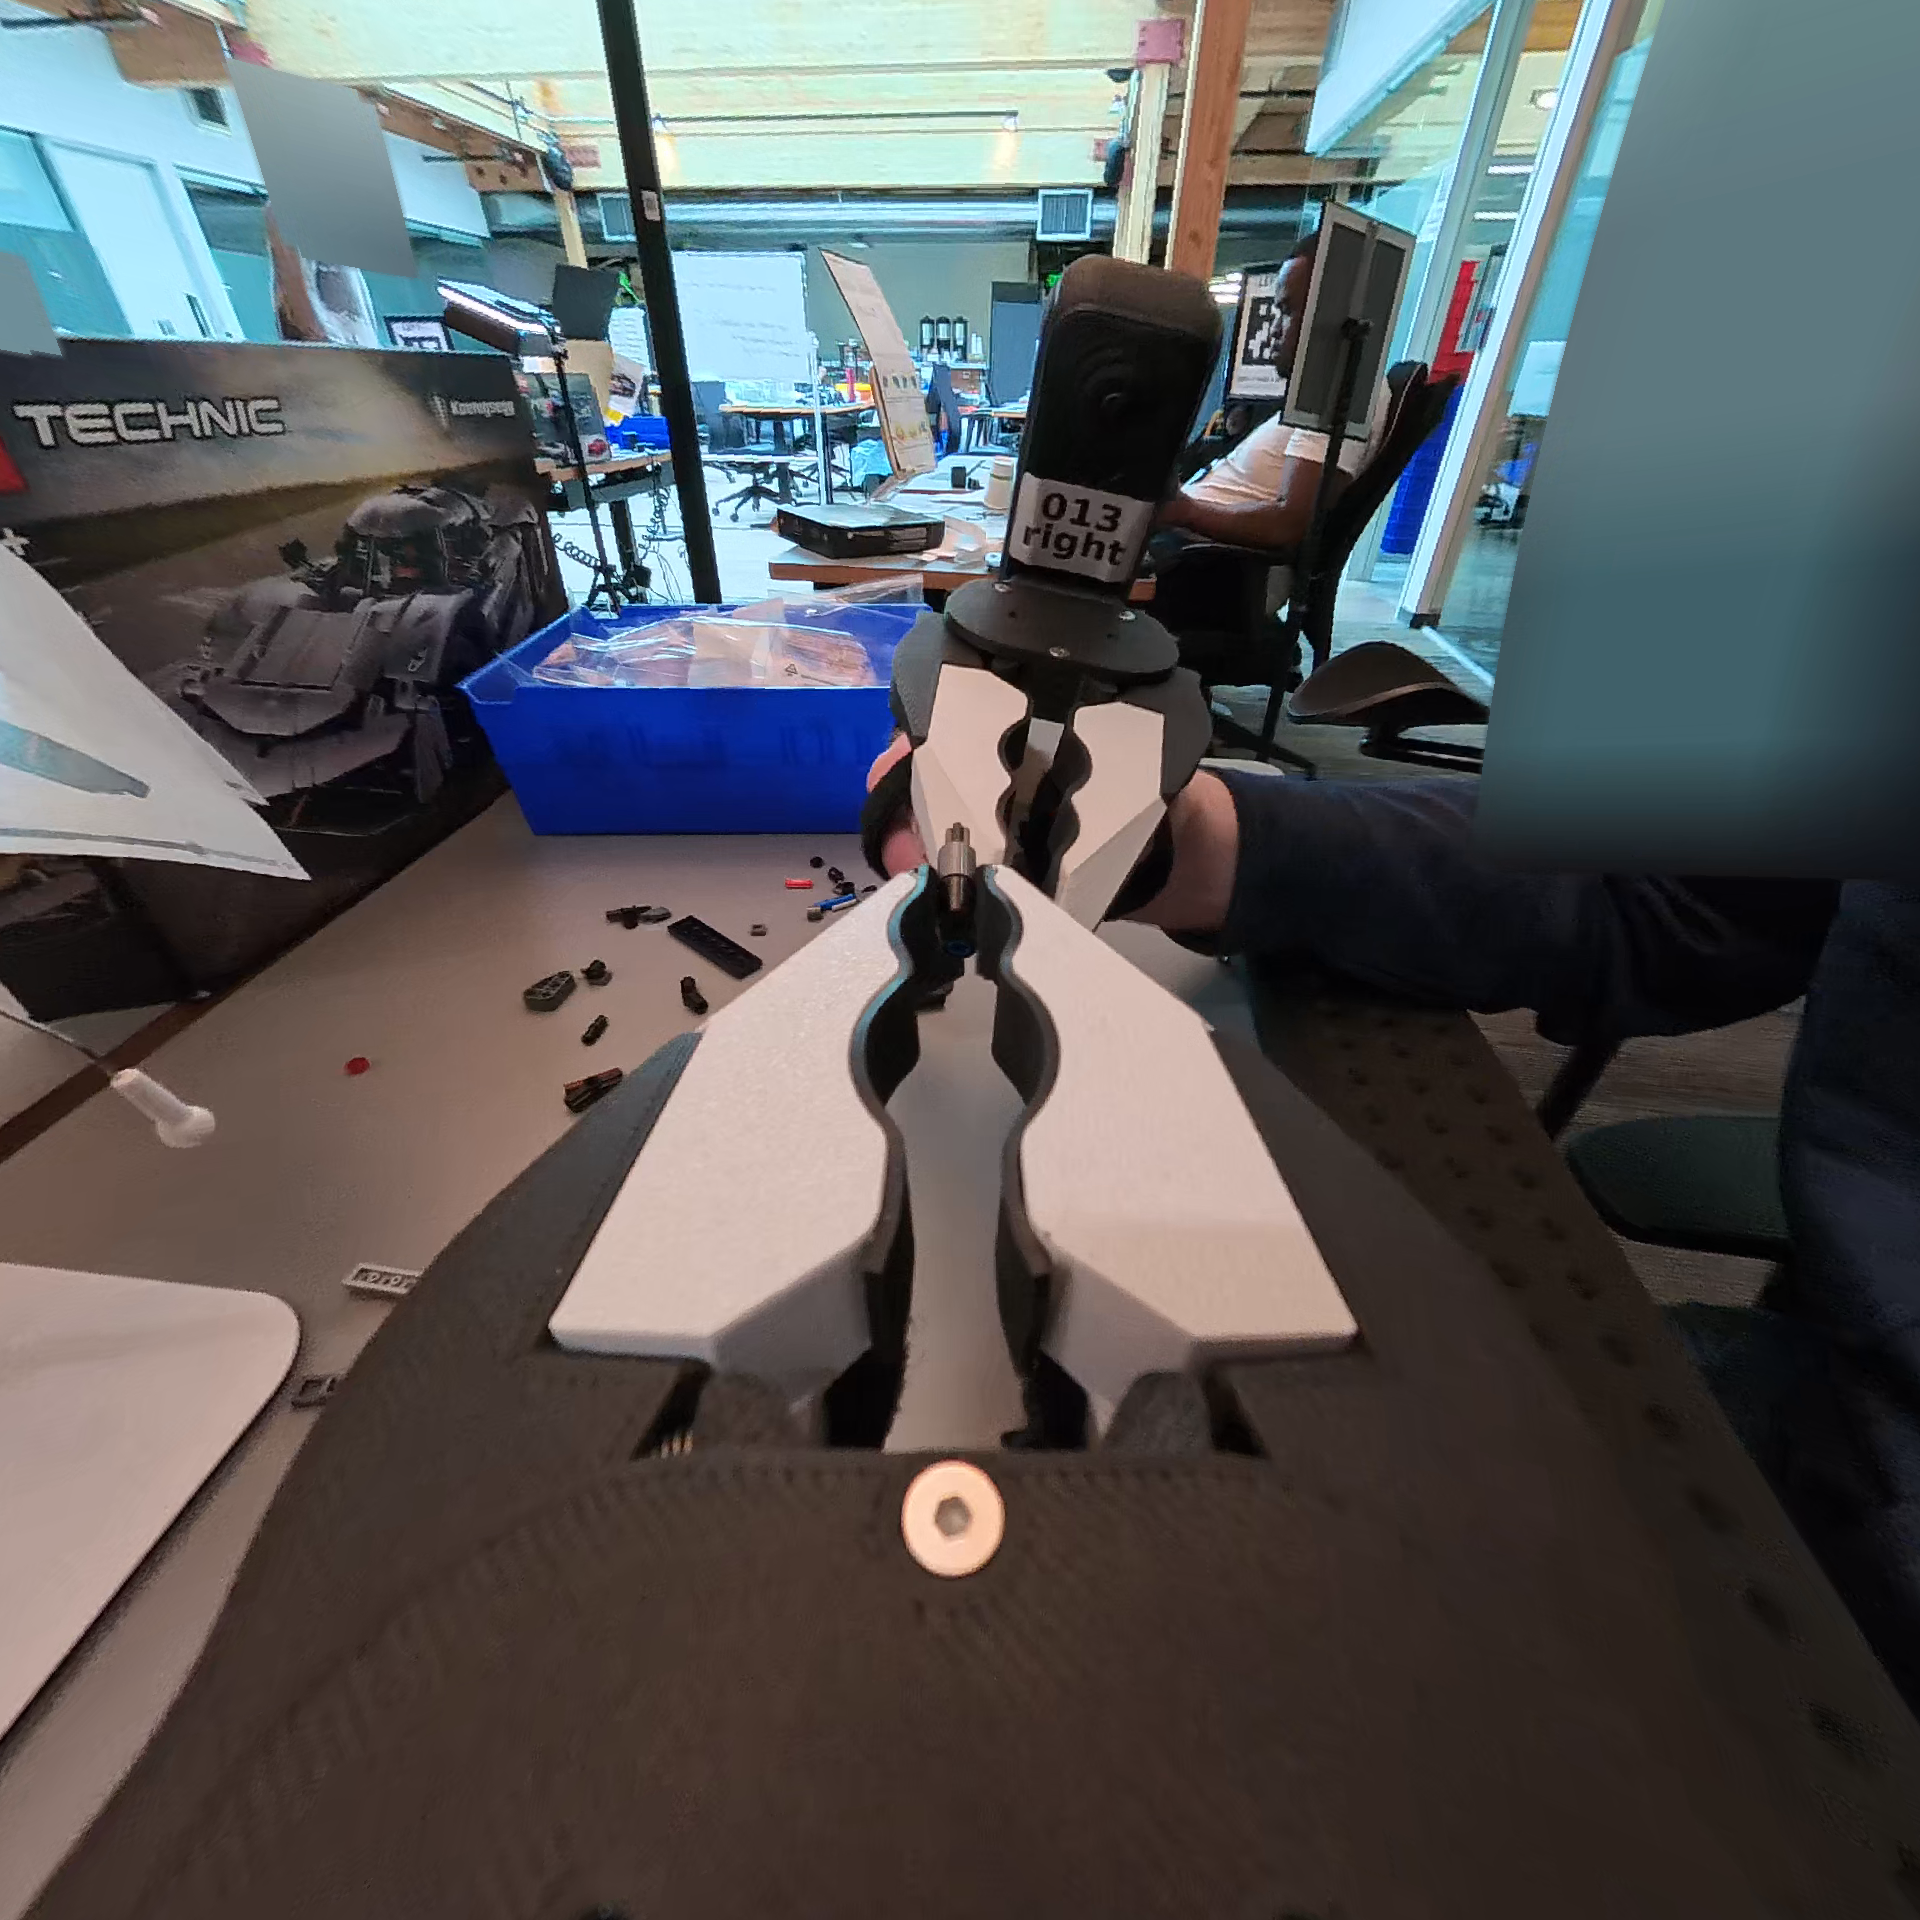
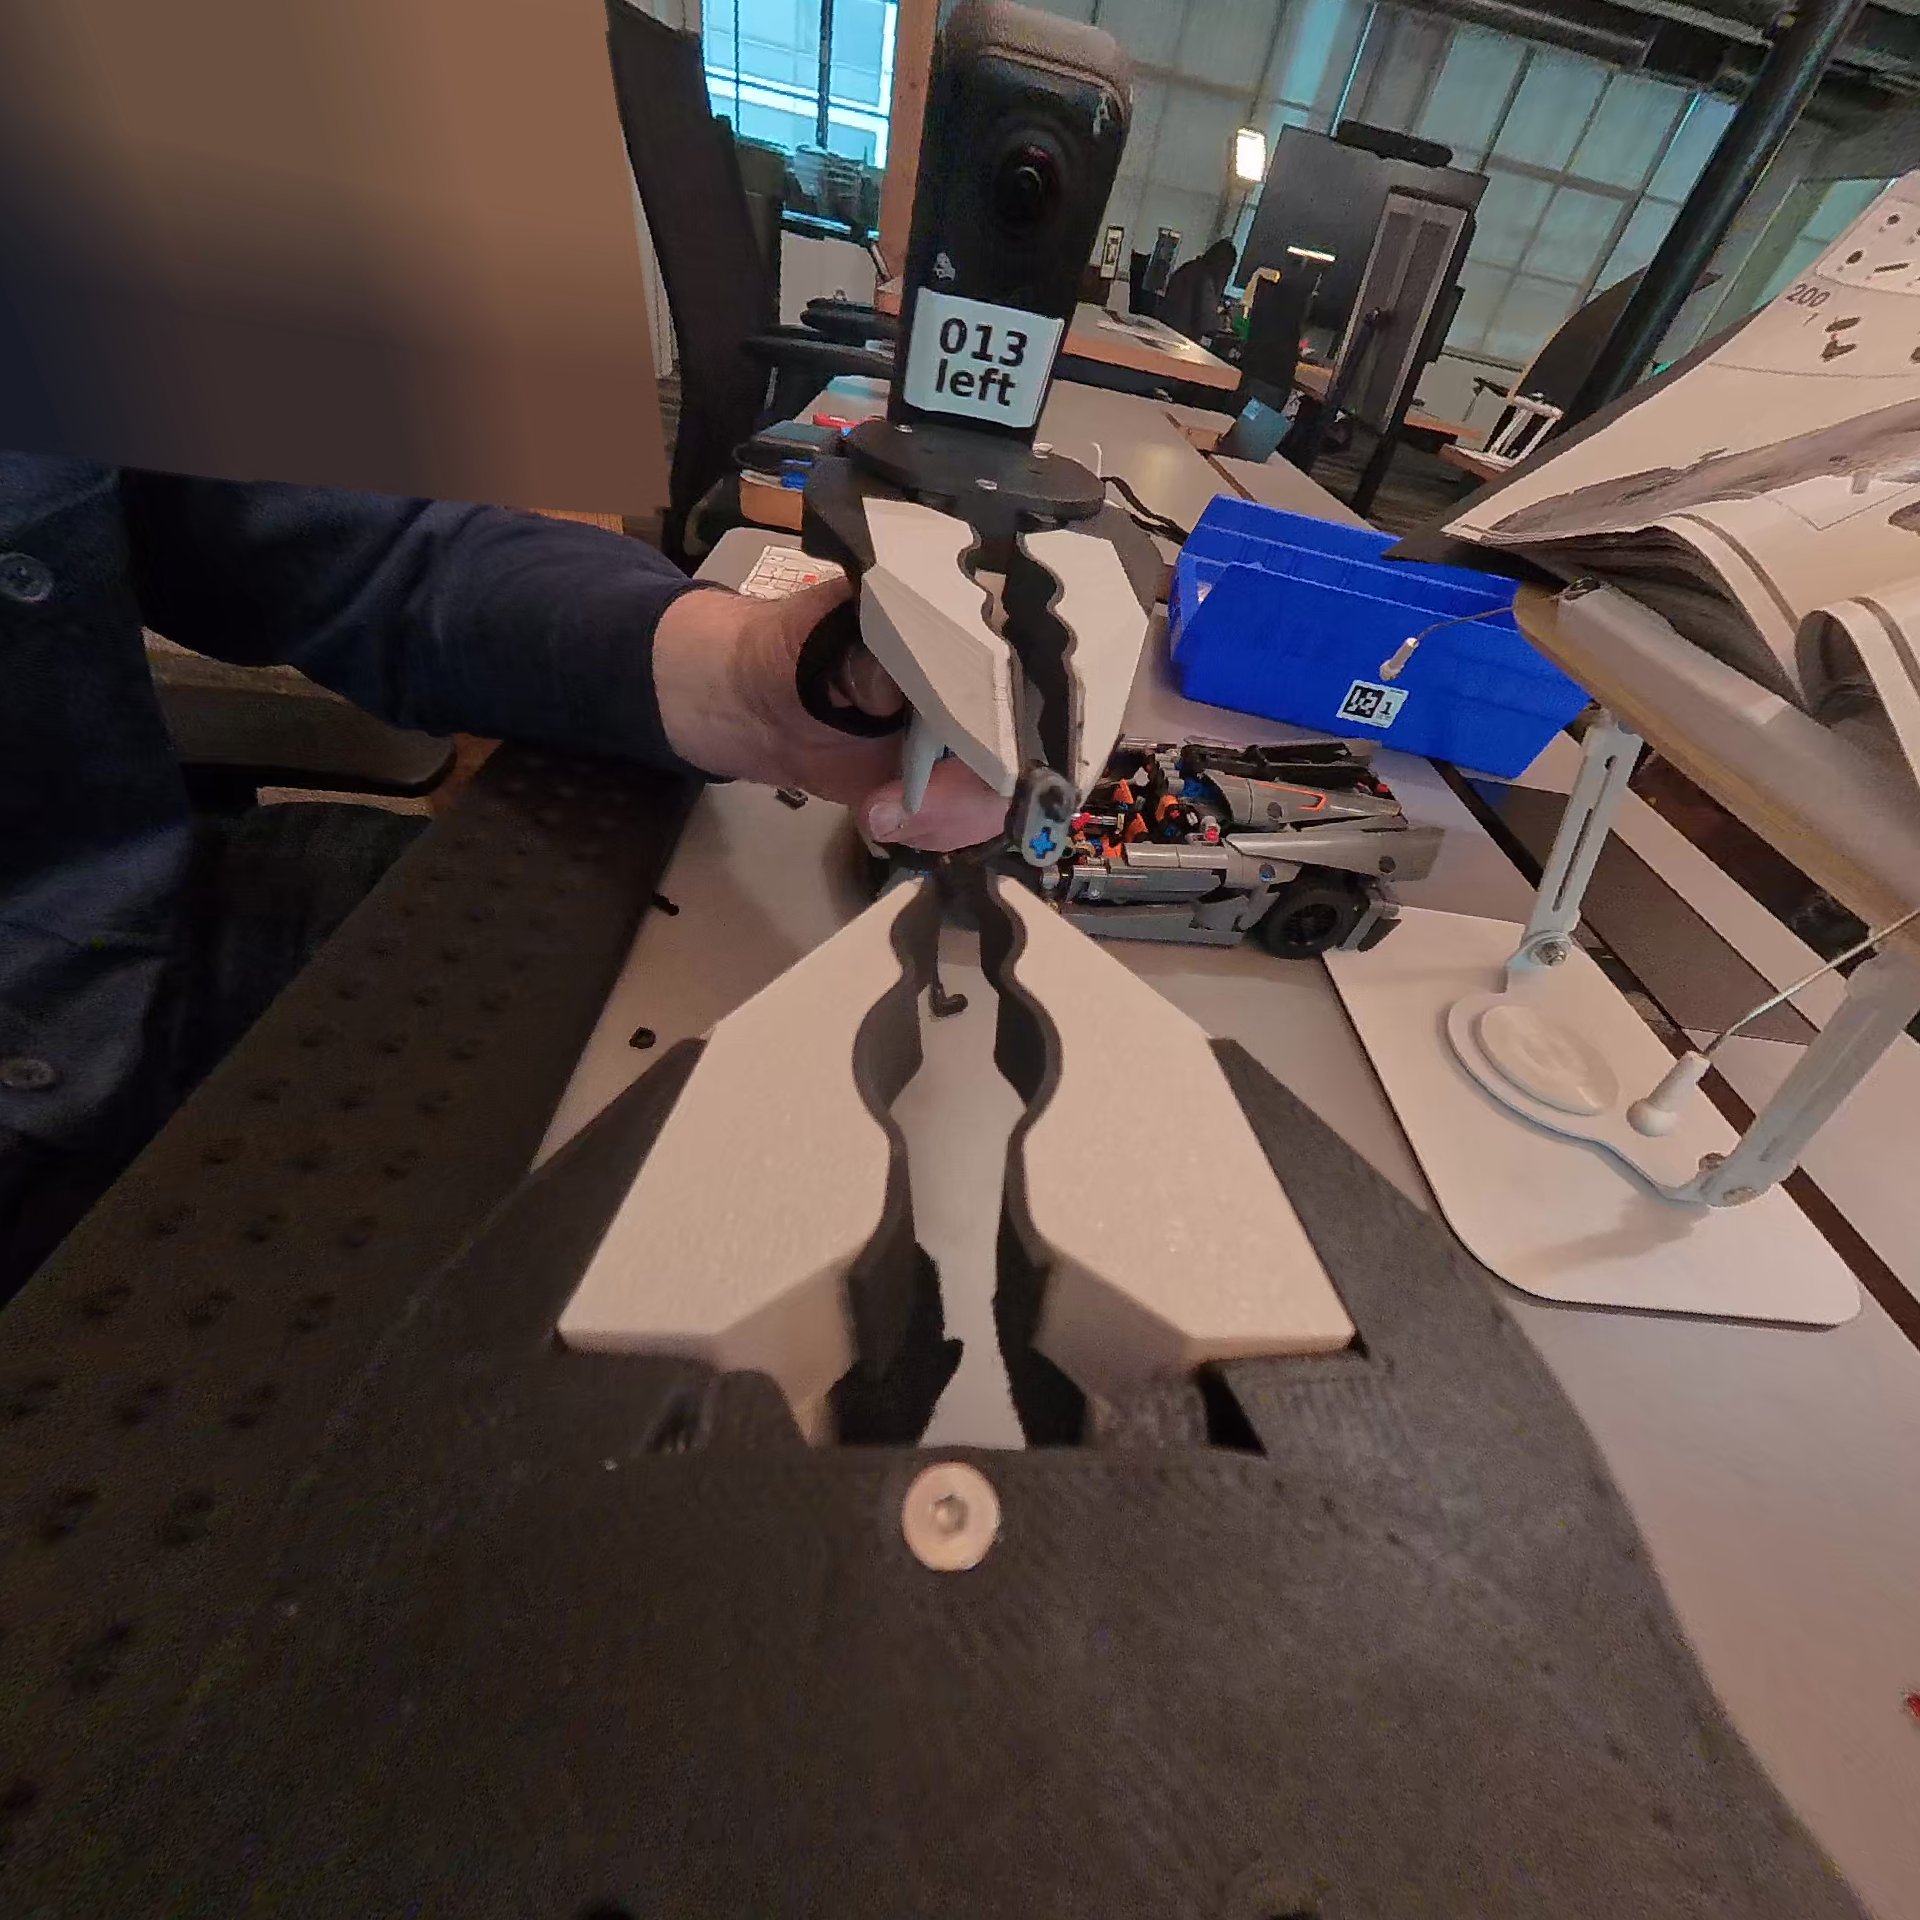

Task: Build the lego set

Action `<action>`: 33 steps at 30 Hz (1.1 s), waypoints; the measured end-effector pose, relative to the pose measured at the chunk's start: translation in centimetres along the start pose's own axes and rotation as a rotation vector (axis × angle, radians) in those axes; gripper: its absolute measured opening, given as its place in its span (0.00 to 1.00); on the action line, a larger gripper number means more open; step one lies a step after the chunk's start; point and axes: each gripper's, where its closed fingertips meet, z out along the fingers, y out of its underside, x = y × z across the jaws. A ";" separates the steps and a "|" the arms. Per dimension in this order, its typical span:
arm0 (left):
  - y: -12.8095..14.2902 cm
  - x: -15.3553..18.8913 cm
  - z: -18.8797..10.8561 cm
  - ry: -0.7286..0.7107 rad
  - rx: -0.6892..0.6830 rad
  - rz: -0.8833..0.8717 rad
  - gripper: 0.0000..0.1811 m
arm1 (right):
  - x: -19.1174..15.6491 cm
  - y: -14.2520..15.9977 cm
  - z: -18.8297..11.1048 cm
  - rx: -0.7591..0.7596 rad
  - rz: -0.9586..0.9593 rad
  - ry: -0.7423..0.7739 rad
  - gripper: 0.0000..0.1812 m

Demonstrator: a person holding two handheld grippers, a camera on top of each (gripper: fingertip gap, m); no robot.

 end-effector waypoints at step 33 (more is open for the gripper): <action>0.2 -1.6 0.0 -0.067 0.038 -0.101 0.03 | 1.3 0.8 0.5 -0.084 -0.044 0.116 0.12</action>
